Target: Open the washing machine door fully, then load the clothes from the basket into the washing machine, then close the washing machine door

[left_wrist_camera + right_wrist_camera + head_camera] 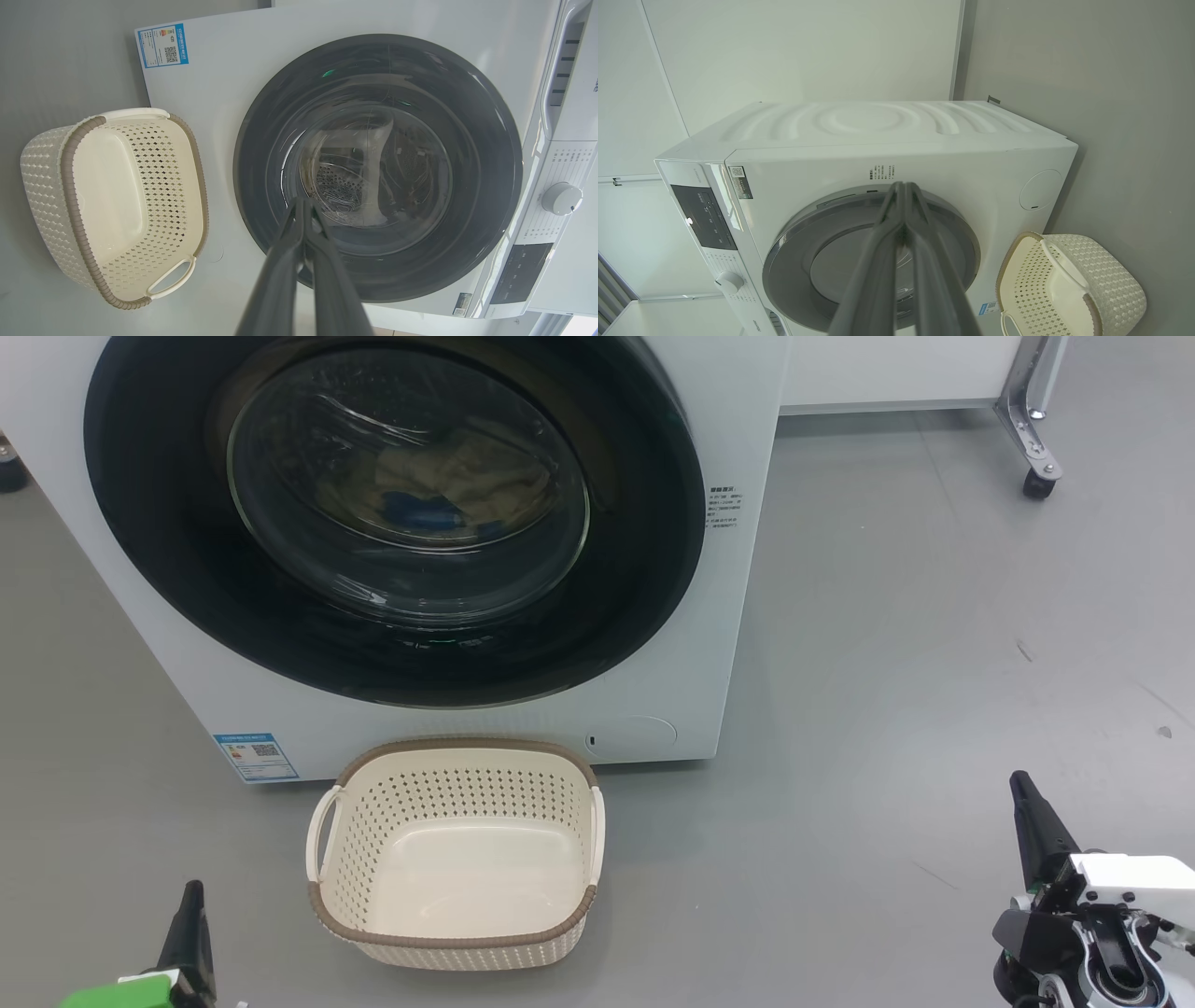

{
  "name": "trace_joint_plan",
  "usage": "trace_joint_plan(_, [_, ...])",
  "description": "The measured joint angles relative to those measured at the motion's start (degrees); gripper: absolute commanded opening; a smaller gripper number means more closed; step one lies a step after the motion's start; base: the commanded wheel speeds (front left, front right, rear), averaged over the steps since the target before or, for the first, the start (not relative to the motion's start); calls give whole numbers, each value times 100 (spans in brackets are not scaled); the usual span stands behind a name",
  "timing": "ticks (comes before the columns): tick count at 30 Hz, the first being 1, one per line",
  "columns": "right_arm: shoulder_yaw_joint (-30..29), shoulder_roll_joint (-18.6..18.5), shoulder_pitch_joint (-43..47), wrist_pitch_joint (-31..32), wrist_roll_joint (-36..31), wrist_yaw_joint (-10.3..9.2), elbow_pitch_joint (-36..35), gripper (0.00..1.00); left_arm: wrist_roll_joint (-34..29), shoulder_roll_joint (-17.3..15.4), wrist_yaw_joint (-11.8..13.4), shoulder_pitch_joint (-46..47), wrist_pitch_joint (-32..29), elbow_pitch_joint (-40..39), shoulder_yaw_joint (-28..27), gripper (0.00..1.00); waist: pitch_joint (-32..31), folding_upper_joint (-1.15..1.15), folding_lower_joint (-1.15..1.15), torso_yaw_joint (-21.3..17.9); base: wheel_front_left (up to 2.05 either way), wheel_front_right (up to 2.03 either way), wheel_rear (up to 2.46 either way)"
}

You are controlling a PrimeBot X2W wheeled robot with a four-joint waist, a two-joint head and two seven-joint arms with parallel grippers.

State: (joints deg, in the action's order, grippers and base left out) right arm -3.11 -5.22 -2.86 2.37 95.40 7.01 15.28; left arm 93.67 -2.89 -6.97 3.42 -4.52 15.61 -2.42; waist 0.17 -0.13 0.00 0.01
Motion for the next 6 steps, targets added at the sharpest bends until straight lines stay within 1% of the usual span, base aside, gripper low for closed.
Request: trace_joint_plan(6, [-3, 1, -2, 41, 0, 0, 9, 0, 1, 0, 0, 1, 0, 0, -3, 0, 0, 0, 0, 0, 0, 0, 0])
